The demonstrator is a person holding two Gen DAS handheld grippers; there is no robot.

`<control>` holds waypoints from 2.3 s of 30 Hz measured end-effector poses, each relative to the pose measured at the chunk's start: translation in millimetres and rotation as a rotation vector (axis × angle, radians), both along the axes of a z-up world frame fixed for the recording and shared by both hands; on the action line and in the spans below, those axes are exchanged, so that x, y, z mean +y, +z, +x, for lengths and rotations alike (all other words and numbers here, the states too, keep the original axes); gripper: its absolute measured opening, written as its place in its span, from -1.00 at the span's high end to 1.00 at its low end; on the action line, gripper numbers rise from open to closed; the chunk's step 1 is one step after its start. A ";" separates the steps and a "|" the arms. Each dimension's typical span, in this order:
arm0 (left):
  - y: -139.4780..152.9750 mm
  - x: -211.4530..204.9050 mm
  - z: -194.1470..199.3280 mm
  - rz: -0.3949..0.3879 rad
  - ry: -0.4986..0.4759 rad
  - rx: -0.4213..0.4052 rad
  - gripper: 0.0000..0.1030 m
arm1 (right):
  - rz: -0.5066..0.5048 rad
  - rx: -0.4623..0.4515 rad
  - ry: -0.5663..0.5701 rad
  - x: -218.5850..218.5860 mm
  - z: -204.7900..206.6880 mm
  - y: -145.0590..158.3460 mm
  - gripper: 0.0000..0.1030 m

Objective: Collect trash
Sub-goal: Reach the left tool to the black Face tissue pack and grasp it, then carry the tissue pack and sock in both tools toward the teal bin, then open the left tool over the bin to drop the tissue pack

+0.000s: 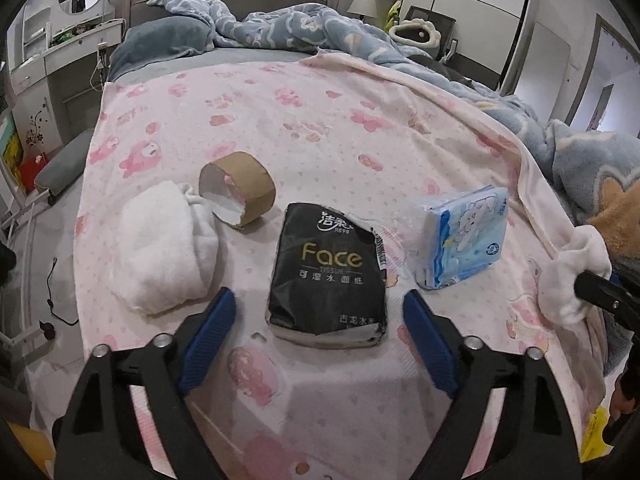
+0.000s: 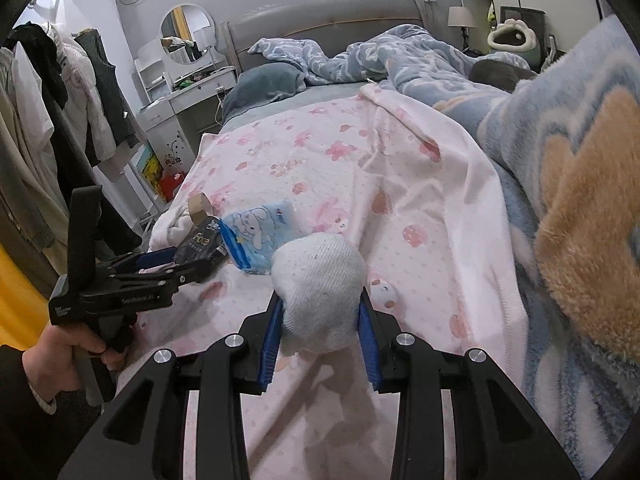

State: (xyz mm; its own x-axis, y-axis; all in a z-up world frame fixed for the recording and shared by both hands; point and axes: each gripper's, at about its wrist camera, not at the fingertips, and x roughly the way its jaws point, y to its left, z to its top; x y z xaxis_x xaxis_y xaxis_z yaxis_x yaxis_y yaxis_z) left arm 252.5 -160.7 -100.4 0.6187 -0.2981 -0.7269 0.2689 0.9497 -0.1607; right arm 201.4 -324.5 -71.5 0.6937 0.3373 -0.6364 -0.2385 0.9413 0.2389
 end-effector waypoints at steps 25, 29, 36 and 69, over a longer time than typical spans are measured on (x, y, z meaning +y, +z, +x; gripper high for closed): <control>36.3 56.5 -30.4 -0.037 -0.069 0.007 -0.04 | -0.015 -0.042 0.102 82.3 24.6 31.2 0.31; 45.4 81.1 -36.5 -0.055 -0.060 -0.003 -0.04 | -0.021 -0.042 0.127 105.7 31.5 34.2 0.31; 55.2 122.3 -44.6 -0.055 -0.020 -0.011 -0.04 | -0.009 -0.039 0.193 153.8 41.1 39.2 0.31; -59.4 242.5 -88.5 0.013 0.025 0.487 -0.05 | 0.015 0.054 0.478 345.7 56.1 23.5 0.30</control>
